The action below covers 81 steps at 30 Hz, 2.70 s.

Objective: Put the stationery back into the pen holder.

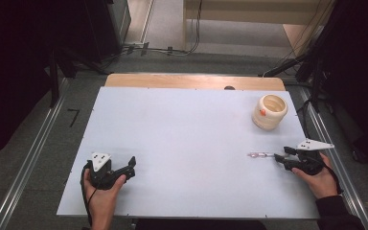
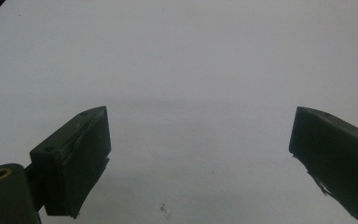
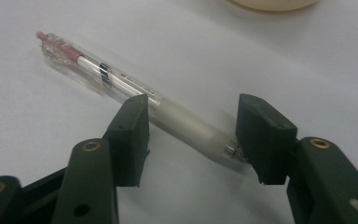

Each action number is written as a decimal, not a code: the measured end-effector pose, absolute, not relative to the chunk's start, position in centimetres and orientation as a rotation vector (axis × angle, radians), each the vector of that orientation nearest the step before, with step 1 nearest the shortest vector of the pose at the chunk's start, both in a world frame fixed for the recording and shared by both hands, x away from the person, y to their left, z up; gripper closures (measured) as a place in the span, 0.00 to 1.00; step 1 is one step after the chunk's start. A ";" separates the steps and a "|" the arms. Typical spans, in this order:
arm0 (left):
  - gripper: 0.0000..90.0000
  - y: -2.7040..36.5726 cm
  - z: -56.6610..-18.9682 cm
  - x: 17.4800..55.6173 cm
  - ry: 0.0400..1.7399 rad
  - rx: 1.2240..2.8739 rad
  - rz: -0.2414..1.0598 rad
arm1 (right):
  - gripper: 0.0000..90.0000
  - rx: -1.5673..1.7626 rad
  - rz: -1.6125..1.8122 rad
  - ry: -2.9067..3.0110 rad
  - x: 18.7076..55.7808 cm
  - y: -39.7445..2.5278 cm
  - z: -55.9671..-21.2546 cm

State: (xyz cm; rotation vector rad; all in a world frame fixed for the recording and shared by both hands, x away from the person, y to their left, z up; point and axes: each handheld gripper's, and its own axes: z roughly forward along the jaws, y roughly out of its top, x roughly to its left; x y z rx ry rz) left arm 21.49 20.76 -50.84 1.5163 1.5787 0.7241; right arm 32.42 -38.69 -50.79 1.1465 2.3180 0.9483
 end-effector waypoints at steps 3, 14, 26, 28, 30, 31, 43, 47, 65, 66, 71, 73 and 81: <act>0.06 20.8 -50.8 21.5 1.579 1.516 0.724 | 0.53 1.150 0.950 2.318 32.4 -38.7 -50.8; 0.06 20.8 -50.9 21.5 1.577 1.518 0.722 | 0.70 1.171 0.942 2.315 32.3 -38.9 -50.6; 0.06 20.8 -50.9 21.4 1.576 1.514 0.723 | 0.86 1.224 0.923 2.302 32.2 -39.2 -50.3; 0.06 20.8 -50.9 21.4 1.576 1.513 0.723 | 0.86 1.225 0.922 2.303 32.2 -39.2 -50.3; 0.06 20.8 -50.8 21.4 1.576 1.513 0.723 | 0.87 1.224 0.918 2.306 32.2 -39.1 -50.3; 0.06 20.8 -50.8 21.4 1.575 1.513 0.722 | 0.87 1.229 0.917 2.310 32.2 -39.1 -50.2; 0.06 20.8 -50.8 21.4 1.573 1.513 0.721 | 0.87 1.227 0.899 2.313 31.8 -38.9 -50.1; 0.06 20.8 -50.8 21.4 1.573 1.512 0.721 | 0.87 1.230 0.901 2.312 31.9 -38.9 -50.2; 0.06 20.8 -50.8 21.3 1.568 1.512 0.720 | 0.88 1.205 0.914 2.311 31.5 -38.8 -49.6; 0.06 20.8 -50.8 21.3 1.569 1.512 0.720 | 0.88 1.200 0.913 2.309 31.4 -38.9 -49.6; 0.06 20.8 -50.8 21.3 1.567 1.514 0.722 | 0.88 1.200 0.923 2.308 31.1 -38.9 -49.3; 0.06 20.8 -50.8 21.3 1.567 1.513 0.722 | 0.88 1.192 0.928 2.308 31.0 -39.0 -49.1; 0.06 20.8 -50.8 21.3 1.567 1.514 0.724 | 0.88 1.185 0.949 2.298 30.4 -39.0 -48.4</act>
